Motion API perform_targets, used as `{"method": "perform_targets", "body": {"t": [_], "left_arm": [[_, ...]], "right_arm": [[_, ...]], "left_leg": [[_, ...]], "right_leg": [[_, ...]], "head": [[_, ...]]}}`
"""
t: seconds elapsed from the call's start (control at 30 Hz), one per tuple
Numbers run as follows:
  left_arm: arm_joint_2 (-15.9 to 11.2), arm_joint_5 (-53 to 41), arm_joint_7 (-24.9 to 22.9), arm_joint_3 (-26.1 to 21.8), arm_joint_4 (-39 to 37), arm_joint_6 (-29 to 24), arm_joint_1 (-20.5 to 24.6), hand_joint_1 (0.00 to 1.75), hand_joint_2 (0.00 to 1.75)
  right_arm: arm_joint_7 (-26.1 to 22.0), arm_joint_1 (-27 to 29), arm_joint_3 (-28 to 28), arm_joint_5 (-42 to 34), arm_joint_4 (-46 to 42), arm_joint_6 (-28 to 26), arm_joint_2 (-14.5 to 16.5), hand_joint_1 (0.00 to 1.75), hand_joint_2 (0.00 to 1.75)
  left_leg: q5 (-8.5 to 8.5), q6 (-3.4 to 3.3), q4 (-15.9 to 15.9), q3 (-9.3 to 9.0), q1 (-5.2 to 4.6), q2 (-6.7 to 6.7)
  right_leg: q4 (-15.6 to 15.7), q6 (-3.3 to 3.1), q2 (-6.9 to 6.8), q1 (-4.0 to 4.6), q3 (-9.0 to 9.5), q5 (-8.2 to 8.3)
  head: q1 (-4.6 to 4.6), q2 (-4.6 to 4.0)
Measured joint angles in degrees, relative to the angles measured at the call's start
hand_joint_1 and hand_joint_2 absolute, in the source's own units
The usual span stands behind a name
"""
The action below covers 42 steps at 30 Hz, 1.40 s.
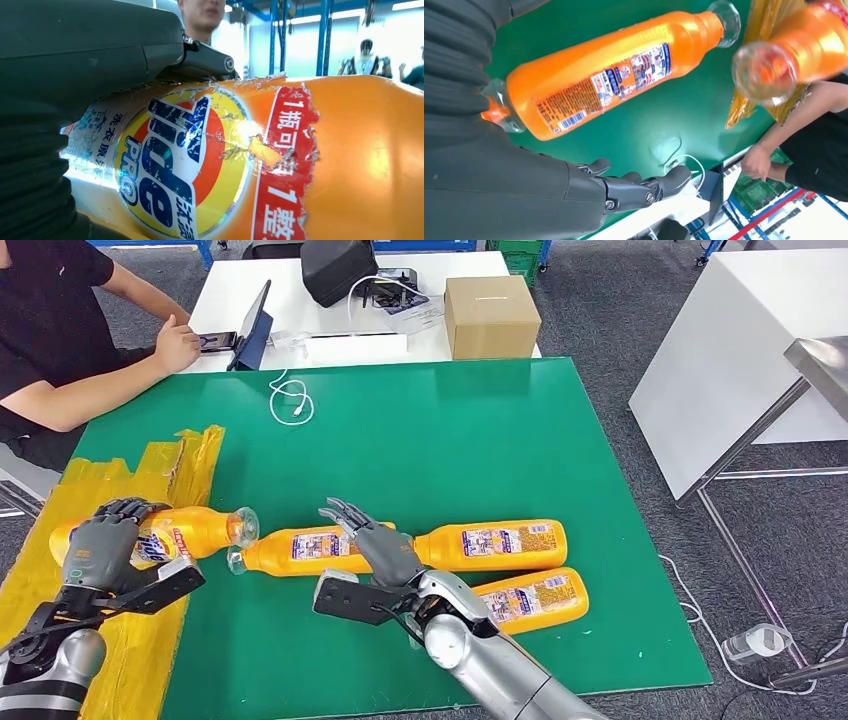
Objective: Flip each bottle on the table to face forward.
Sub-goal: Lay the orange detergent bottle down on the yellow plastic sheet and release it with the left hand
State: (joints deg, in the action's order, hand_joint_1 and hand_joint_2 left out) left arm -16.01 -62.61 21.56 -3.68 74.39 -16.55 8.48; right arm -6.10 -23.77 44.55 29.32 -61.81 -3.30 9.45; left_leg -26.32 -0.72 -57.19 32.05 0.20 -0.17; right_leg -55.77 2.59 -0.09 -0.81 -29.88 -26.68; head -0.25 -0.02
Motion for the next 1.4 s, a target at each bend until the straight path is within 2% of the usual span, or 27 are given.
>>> {"method": "perform_targets", "body": {"t": [0.3, 0.6, 0.63, 0.73, 0.77, 0.9, 1.03, 1.2, 1.3, 1.4], "left_arm": [[1.0, -1.6, 0.4, 3.4, -9.1, -2.1, -0.1, 1.75, 1.75], [1.6, -1.7, 0.5, 4.5, -12.0, -2.8, 0.6, 1.75, 1.75], [1.6, -1.7, 0.5, 4.5, -12.2, -2.7, 0.7, 1.54, 1.75], [1.8, -1.4, 0.4, 4.6, -13.2, -1.8, 1.3, 0.24, 1.75], [2.0, -1.1, 0.4, 4.6, -13.7, -1.3, 1.7, 0.0, 1.75], [2.5, 0.9, 0.4, 4.7, -15.8, 1.1, 3.6, 0.0, 1.75], [2.6, 3.8, 1.8, 5.0, -17.2, 4.1, 5.4, 0.0, 0.0], [1.5, 9.9, 7.1, 6.3, -18.2, 12.6, 7.7, 0.0, 0.0], [-1.0, 14.8, 11.7, 7.7, -18.4, 20.1, 8.7, 0.0, 0.0], [-3.5, 17.8, 14.6, 8.9, -18.4, 24.7, 9.4, 0.0, 0.0]], "right_arm": [[0.8, -1.8, 0.5, 0.8, 0.7, 0.7, 0.3, 0.0, 1.75], [0.9, -2.0, 0.8, 0.8, 0.9, 0.7, 0.3, 0.0, 1.75], [0.9, -2.1, 0.9, 0.8, 0.9, 0.7, 0.3, 0.0, 1.75], [1.1, -2.2, 1.0, 0.9, 1.0, 0.9, 0.3, 0.0, 1.75], [1.3, -2.3, 1.1, 0.9, 1.1, 1.0, 0.3, 0.0, 1.75], [2.0, -2.6, 1.5, 1.3, 1.5, 1.4, 0.5, 0.0, 1.75], [3.9, -4.5, 2.1, 1.7, 3.7, 2.7, 0.9, 0.0, 1.75], [5.3, -9.6, 3.0, 1.8, 10.9, 4.0, 2.4, 0.0, 1.75], [5.5, -13.1, 3.1, 1.5, 15.8, 5.3, 3.5, 0.0, 1.75], [5.8, -15.8, 3.1, 1.1, 20.0, 6.3, 4.6, 0.0, 1.75]], "left_leg": [[0.0, 0.0, 0.0, 0.01, -0.04, -0.01], [0.0, 0.0, 0.0, -0.01, -0.02, -0.02], [0.0, 0.0, 0.0, -0.01, -0.02, -0.02], [0.01, 0.01, 0.0, -0.03, -0.02, -0.03], [0.01, 0.01, 0.0, -0.04, -0.02, -0.03], [0.02, 0.02, 0.0, -0.08, -0.03, -0.04], [0.04, 0.04, 0.0, -0.1, -0.03, -0.04], [0.08, 0.05, 0.0, -0.11, -0.02, -0.12], [0.1, 0.07, 0.0, -0.17, -0.02, -0.11], [0.1, 0.08, 0.0, -0.2, -0.01, -0.1]], "right_leg": [[0.0, 0.0, -0.01, -0.03, 0.01, 0.0], [0.0, 0.0, -0.02, -0.02, 0.02, 0.0], [0.0, 0.0, -0.02, -0.02, 0.03, 0.0], [0.0, 0.0, -0.02, -0.02, 0.05, 0.0], [0.0, 0.0, -0.03, -0.02, 0.06, 0.0], [0.0, 0.0, -0.03, -0.02, 0.13, 0.01], [0.0, -0.01, -0.03, -0.02, 0.14, 0.01], [0.0, -0.01, -0.12, -0.02, 0.22, 0.01], [0.0, -0.01, -0.12, -0.02, 0.25, 0.01], [-0.1, -0.01, -0.12, -0.01, 0.26, 0.01]], "head": [[0.02, 0.0], [0.0, 0.0], [0.01, 0.0], [0.0, 0.0], [0.0, 0.0], [0.01, 0.0], [0.0, 0.0], [0.01, 0.0], [-0.01, 0.0], [0.0, 0.0]]}}
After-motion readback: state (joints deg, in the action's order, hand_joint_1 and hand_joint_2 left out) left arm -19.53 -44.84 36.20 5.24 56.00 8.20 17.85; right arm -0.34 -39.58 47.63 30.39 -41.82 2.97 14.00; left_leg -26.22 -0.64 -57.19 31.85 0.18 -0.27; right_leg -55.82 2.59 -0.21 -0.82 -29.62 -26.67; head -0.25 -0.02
